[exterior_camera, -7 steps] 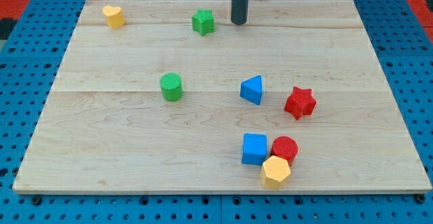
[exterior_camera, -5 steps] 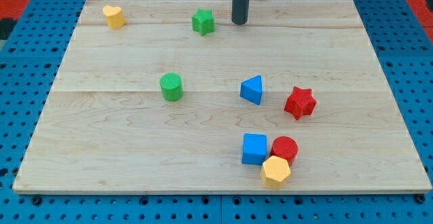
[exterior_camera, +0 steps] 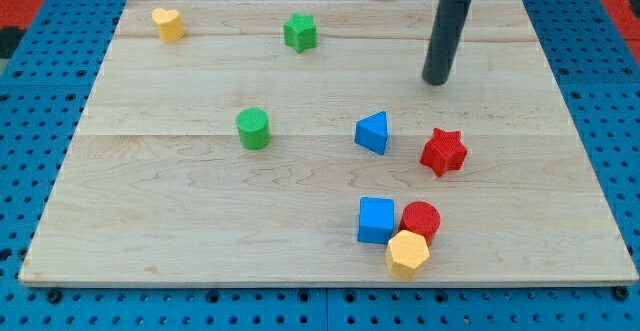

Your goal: Move the green circle to the top right

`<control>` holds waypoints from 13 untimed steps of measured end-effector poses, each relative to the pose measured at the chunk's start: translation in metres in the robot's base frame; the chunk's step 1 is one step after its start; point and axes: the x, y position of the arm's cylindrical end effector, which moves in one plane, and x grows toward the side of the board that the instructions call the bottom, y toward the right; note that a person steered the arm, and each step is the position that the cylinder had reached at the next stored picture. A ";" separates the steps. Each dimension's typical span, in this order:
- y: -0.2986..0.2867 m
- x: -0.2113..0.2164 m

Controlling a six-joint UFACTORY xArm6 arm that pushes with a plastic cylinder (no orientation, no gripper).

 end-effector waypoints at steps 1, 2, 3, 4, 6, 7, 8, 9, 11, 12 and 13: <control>-0.094 0.008; -0.203 0.000; -0.260 0.058; -0.233 0.093; -0.141 0.053; -0.153 0.057; -0.160 0.088; -0.195 0.052; -0.202 0.005; -0.232 -0.002; -0.206 -0.018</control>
